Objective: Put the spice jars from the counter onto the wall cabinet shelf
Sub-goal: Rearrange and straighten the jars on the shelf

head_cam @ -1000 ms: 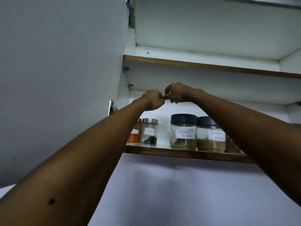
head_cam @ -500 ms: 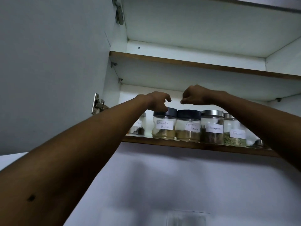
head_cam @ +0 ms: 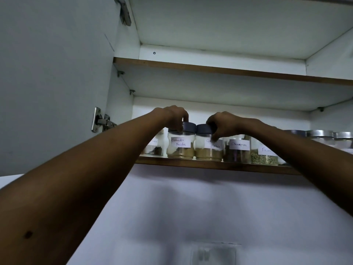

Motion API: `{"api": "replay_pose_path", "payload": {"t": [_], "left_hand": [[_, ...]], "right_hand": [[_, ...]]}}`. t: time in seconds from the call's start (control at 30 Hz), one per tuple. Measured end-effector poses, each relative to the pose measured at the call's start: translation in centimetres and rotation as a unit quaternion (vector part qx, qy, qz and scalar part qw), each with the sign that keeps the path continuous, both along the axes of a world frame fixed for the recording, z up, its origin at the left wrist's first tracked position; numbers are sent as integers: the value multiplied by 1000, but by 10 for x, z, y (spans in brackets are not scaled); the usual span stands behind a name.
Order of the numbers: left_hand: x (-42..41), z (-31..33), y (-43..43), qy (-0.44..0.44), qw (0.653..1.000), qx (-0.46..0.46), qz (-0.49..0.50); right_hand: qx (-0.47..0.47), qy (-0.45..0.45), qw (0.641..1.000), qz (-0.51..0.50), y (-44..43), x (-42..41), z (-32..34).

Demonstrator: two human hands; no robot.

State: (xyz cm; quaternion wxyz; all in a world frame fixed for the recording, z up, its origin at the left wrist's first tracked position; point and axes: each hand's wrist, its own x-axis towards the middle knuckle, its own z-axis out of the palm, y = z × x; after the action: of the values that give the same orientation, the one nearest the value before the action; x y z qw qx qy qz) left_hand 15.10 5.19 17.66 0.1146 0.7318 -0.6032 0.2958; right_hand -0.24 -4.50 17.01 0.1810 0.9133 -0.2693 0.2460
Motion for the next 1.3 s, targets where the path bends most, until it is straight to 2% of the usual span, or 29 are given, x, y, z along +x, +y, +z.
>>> {"api": "replay_pose_path", "payload": {"t": [0.37,0.7,1.3], "left_hand": [[7,3,-5,6,999,-38,-5],[24,-5,-23,-10,997,-75,16],[71,-10,-78,46,994,-97,30]], "right_hand": [[-29,-28,999,1,-10,10,-6],[-13,-36,999,2,-16,33,-5],[25,-49,997,-50,-65,99,-6]]}}
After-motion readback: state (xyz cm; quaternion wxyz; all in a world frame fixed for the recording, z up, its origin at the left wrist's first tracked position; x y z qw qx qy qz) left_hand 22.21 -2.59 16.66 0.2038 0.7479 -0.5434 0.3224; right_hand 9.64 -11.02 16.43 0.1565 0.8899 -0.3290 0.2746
